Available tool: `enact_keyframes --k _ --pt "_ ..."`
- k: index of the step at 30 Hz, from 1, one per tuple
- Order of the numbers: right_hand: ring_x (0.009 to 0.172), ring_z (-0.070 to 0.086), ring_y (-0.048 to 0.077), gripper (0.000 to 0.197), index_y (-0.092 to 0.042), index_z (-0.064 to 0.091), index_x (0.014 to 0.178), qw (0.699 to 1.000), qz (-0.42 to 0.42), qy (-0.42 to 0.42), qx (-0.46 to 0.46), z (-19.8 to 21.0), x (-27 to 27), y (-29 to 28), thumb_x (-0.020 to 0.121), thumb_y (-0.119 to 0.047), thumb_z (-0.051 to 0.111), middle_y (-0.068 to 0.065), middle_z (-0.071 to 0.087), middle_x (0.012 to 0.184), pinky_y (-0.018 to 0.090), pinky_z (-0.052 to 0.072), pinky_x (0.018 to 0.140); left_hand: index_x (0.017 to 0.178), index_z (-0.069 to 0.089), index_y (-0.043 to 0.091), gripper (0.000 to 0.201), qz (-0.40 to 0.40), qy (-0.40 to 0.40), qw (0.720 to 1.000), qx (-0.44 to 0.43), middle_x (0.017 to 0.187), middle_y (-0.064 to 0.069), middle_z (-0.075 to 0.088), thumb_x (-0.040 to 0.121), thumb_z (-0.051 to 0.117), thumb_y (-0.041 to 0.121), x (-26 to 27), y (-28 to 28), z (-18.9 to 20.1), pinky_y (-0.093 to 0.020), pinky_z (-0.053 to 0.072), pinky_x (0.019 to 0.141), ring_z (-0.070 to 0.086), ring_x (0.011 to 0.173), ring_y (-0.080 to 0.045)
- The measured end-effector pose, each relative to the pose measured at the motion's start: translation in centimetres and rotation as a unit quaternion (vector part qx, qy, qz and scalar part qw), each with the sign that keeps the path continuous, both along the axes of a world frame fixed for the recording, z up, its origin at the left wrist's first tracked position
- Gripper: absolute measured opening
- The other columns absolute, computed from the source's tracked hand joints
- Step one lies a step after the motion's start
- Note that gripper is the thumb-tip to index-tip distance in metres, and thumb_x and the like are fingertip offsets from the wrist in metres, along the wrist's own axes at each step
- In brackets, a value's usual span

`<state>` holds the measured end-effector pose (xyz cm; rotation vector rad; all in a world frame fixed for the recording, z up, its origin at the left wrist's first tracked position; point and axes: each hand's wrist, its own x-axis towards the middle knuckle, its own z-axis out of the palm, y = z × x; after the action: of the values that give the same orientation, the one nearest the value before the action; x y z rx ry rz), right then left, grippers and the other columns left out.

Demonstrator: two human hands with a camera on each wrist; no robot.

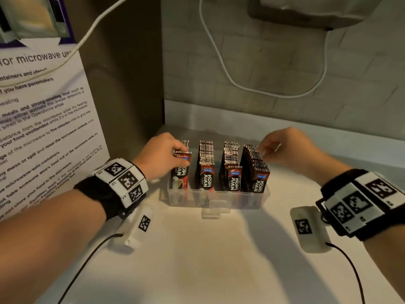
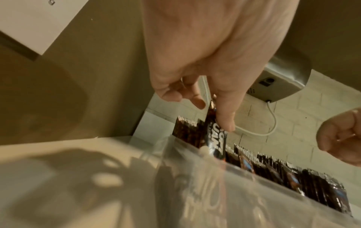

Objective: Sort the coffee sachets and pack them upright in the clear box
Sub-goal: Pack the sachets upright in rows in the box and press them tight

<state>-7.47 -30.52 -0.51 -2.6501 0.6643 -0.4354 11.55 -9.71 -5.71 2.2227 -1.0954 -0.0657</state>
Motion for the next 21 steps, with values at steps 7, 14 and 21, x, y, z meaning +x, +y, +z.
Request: enact_keyframes --k 7,14,21 --pt "0.067 0.059 0.021 0.024 -0.011 0.073 0.084 0.998 -0.004 0.055 -0.029 -2.7 -1.0 -0.4 0.064 -0.006 0.085 0.008 0.068 0.074 0.01 0.036 0.053 0.115 0.07 0.031 0.039 0.016 0.004 0.999 0.034 0.131 0.005 0.045 0.077 0.079 0.026 0.3 0.7 -1.7 -0.03 0.022 0.106 0.033 0.124 -0.023" --pt "0.068 0.057 0.023 0.026 -0.015 0.068 0.078 0.997 -0.006 0.05 -0.052 -3.5 -0.5 -0.4 0.062 -0.008 0.086 0.008 0.067 0.075 0.024 0.041 0.058 0.117 0.068 0.034 0.045 0.015 0.008 0.999 0.043 0.138 0.007 0.045 0.075 0.081 0.031 0.6 1.0 -2.0 -0.031 0.022 0.108 0.034 0.129 -0.021" --pt "0.072 0.056 0.023 0.032 -0.022 0.058 0.07 0.997 0.002 0.051 -0.065 -3.6 -0.4 -0.4 0.06 -0.014 0.088 0.001 0.061 0.074 0.031 0.047 0.063 0.118 0.067 0.035 0.035 -0.036 0.016 0.999 0.016 0.143 0.009 0.046 0.084 0.072 0.029 1.2 1.2 -0.8 -0.04 0.028 0.114 0.037 0.133 -0.019"
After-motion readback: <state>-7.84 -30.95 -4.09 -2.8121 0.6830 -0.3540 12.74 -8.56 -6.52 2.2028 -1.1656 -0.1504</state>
